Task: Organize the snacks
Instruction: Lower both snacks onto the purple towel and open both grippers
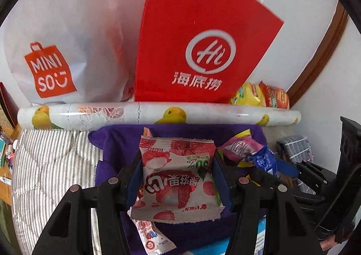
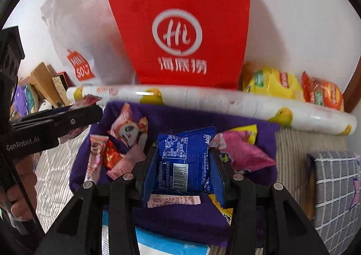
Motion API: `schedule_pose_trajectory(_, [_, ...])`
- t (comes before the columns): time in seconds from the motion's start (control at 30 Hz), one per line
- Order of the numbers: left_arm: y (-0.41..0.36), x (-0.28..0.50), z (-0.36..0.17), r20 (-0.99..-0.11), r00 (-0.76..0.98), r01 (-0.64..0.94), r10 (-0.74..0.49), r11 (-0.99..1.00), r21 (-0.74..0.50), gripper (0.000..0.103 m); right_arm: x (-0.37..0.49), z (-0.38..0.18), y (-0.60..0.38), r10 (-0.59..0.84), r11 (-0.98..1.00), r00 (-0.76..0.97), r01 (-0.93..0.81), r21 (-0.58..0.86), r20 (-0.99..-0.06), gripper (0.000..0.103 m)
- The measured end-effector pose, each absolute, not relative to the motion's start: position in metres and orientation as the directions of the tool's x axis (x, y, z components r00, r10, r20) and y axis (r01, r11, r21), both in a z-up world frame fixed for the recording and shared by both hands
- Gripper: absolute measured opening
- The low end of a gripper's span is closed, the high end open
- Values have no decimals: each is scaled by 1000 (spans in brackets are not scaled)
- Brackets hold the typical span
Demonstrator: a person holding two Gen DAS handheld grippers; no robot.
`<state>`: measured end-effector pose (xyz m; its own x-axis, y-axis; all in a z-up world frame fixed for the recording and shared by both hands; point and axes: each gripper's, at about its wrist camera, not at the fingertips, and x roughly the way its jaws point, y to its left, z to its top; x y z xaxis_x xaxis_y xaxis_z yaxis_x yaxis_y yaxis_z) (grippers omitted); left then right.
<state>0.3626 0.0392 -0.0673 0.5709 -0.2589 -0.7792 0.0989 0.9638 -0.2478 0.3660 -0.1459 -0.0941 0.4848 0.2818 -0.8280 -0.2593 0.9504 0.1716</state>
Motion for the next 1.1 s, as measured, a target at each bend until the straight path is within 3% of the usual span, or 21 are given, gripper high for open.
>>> schedule_pose_trajectory(0.2, [32,371,-86,-812,546,85,-206,978,-191,55,373,-111,-146,275,949,430,-265,172,-860,44])
schedule_pose_trajectory(1.1, [31,379,-103,-843,496,81,-209,978,-195,55,386,-151,-136,242,951,347,-268,152,-906,45])
